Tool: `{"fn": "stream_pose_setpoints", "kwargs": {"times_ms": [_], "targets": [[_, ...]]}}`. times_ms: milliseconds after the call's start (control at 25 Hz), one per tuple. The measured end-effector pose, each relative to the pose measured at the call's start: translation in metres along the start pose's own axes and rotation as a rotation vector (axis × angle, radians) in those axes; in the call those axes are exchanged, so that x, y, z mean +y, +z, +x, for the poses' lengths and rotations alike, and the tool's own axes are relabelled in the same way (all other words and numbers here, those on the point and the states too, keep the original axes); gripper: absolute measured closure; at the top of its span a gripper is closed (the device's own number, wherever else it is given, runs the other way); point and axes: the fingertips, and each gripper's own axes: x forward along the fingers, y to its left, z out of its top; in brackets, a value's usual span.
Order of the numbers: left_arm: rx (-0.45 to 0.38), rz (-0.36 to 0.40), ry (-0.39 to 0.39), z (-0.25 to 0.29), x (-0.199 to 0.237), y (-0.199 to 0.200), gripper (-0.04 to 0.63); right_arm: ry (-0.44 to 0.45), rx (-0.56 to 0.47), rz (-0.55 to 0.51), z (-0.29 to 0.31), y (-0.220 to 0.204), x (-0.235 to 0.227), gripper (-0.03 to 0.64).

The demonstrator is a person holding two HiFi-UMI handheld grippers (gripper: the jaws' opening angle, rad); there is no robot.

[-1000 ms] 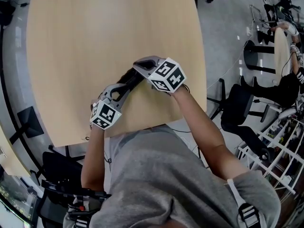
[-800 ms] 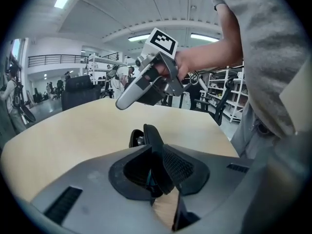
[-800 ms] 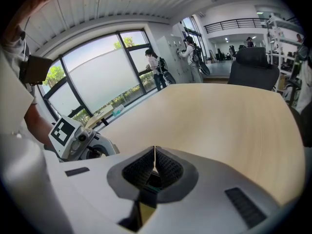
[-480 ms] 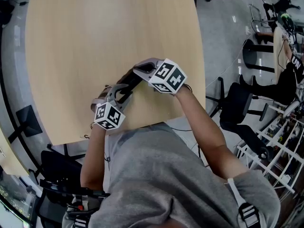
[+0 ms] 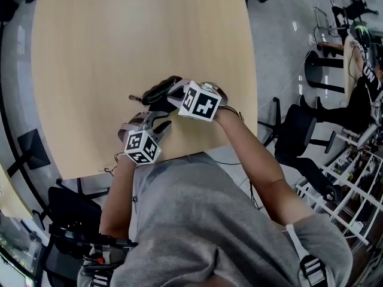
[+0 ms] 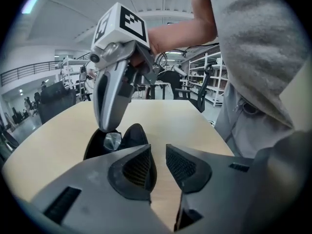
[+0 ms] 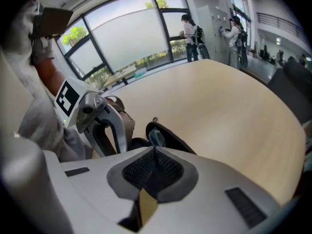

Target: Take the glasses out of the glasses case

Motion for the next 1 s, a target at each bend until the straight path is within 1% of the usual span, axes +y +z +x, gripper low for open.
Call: {"fn": "stream_pose_setpoints", "kwargs": {"times_ms": [160, 280, 360, 440, 600, 760, 1000], "targets": [[0.007, -0.001, -0.025, 0.009, -0.014, -0.003, 0.506, -0.049, 0.058, -0.183, 0.009, 0.004, 0.002, 0.607], [0.008, -0.004, -0.022, 0.011, -0.016, 0.0, 0.506, -0.098, 0.104, -0.312, 0.013, 0.004, 0.0, 0.607], [0.008, -0.006, -0.018, 0.011, -0.016, 0.001, 0.506, -0.115, 0.137, -0.378, 0.019, 0.002, -0.001, 0.606], [0.007, -0.008, -0.014, 0.011, -0.015, 0.002, 0.506, -0.114, 0.166, -0.42, 0.025, -0.001, -0.001, 0.599], [0.01, -0.011, -0.005, 0.01, -0.015, 0.003, 0.506, -0.125, 0.214, -0.477, 0.036, -0.005, -0.005, 0.54], [0.017, -0.012, 0.001, 0.01, -0.015, 0.005, 0.506, -0.155, 0.254, -0.514, 0.044, -0.009, -0.016, 0.54], [0.05, -0.001, -0.003, 0.01, -0.014, -0.003, 0.506, -0.215, 0.269, -0.587, 0.056, -0.006, -0.029, 0.541]]}}
